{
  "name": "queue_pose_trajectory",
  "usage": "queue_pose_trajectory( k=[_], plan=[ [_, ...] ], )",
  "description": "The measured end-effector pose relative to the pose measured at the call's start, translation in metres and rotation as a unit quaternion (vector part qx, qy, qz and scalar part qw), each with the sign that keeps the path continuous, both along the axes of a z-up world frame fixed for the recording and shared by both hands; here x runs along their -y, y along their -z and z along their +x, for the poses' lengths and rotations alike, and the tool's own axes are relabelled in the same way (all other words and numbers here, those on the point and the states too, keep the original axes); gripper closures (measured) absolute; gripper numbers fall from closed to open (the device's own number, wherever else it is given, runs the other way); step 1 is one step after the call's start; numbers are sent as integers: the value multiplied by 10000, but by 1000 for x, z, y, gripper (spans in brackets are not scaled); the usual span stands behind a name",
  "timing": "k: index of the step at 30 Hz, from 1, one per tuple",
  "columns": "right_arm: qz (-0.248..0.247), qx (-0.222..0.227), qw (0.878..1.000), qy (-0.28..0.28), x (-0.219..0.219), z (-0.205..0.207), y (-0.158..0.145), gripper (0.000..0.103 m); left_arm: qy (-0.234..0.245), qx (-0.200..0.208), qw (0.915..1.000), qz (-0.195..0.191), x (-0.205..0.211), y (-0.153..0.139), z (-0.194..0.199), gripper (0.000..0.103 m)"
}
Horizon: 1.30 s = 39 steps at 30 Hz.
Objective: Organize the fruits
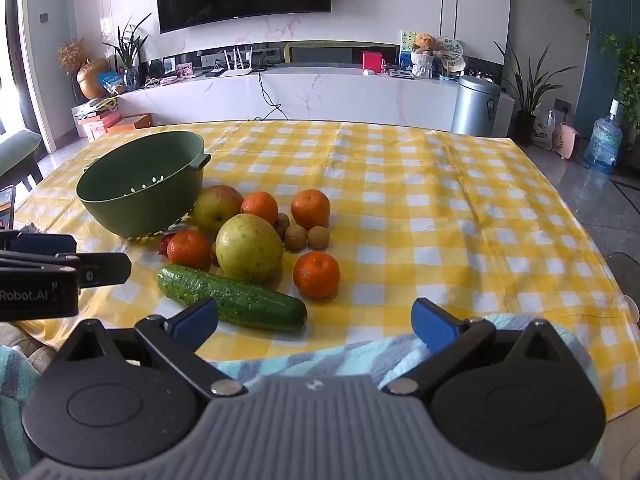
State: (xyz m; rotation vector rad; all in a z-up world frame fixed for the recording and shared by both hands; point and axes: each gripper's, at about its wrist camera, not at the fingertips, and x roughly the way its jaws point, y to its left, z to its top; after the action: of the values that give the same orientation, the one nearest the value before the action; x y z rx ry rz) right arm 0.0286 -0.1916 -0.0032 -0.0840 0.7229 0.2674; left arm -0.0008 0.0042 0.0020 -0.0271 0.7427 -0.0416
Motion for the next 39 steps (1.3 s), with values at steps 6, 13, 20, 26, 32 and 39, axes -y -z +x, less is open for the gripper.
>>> queue_pose_trajectory(
  k=[6,13,20,26,32,39],
  plan=[
    [39,-32,10000,-4,4,5,3,4,8,-3,10000,5,1,-1,0,20],
    [26,-38,10000,-2,5,5,4,4,11,-1,10000,10,2,0,0,20],
    [9,-43,10000,-4,4,5,4,4,13,-10,10000,-10,1,0,-1,20],
    [-2,-45,10000,-4,4,5,3,4,17,-10,10000,-13,1,0,-1,20],
    [-12,-48,10000,-4,4,5,3,4,12,-19,10000,-13,2,2,-2,20],
    [-22,-49,10000,-2,4,5,5,4,-15,-46,10000,-51,3,3,-5,20]
  ],
)
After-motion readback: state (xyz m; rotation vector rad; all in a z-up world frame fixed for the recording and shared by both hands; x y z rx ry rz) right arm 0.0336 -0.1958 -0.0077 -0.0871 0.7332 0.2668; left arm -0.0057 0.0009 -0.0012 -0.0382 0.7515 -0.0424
